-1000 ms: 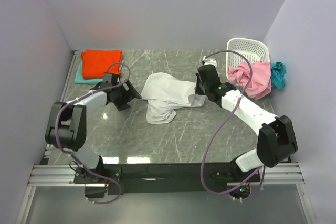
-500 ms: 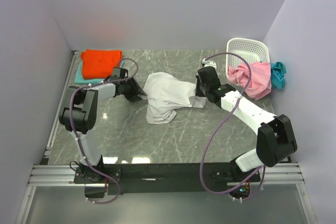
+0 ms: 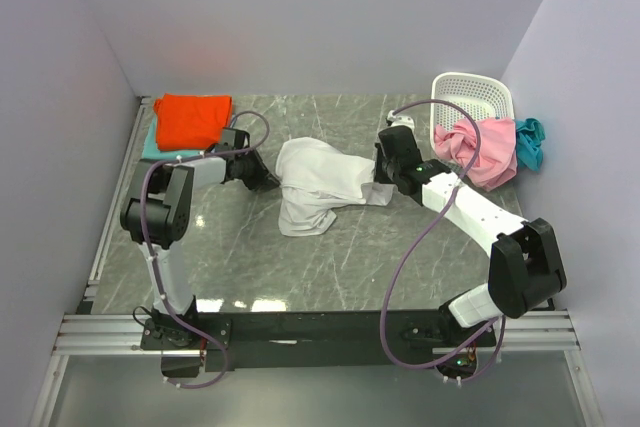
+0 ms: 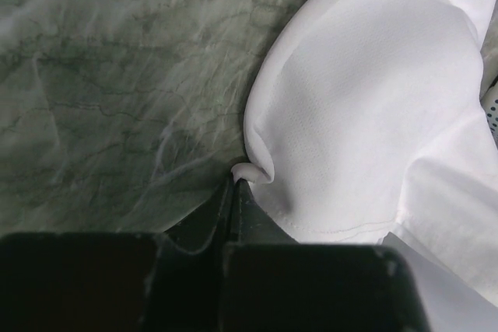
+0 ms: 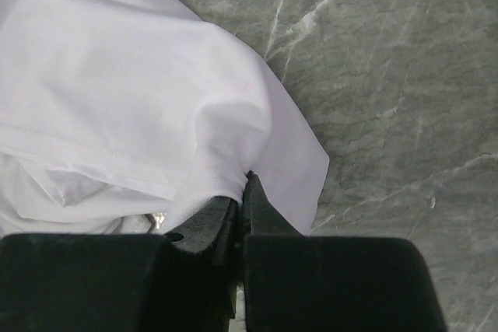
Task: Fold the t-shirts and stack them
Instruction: Flatten the tshirt out
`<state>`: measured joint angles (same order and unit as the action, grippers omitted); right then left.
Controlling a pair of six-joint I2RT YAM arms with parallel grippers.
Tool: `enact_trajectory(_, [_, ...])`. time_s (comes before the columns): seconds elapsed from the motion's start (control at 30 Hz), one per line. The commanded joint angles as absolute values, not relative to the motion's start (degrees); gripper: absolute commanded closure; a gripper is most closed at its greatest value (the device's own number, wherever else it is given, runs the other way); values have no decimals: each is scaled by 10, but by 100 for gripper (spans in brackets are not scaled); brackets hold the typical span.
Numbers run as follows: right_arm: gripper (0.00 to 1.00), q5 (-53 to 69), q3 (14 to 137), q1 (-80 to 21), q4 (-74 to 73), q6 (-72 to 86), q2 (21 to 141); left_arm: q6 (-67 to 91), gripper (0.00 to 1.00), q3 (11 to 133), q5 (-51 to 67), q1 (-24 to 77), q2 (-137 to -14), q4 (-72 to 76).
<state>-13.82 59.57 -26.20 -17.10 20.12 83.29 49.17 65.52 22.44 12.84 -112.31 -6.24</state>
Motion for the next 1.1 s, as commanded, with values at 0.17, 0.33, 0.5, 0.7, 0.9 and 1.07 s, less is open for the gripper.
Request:
enact_trajectory(0.17, [100, -120, 602, -258, -146, 186, 785, 466, 99, 625, 180, 133, -985, -37])
enact_trajectory(0.33, [100, -88, 643, -259, -158, 173, 756, 442, 99, 629, 179, 143, -903, -31])
enact_trajectory(0.5, [100, -74, 711, -263, -183, 145, 704, 420, 99, 678, 153, 145, -803, -55])
enact_trajectory(0.7, [100, -2, 798, -264, -233, 126, 639, 396, 99, 719, 126, 145, -673, -37])
enact_trajectory(0.9, [100, 97, 910, -267, -256, 113, 586, 373, 99, 802, 107, 145, -591, -47])
enact_trajectory(1.07, [100, 173, 1025, -270, -309, 105, 586, 373, 99, 876, 147, 145, -565, -46])
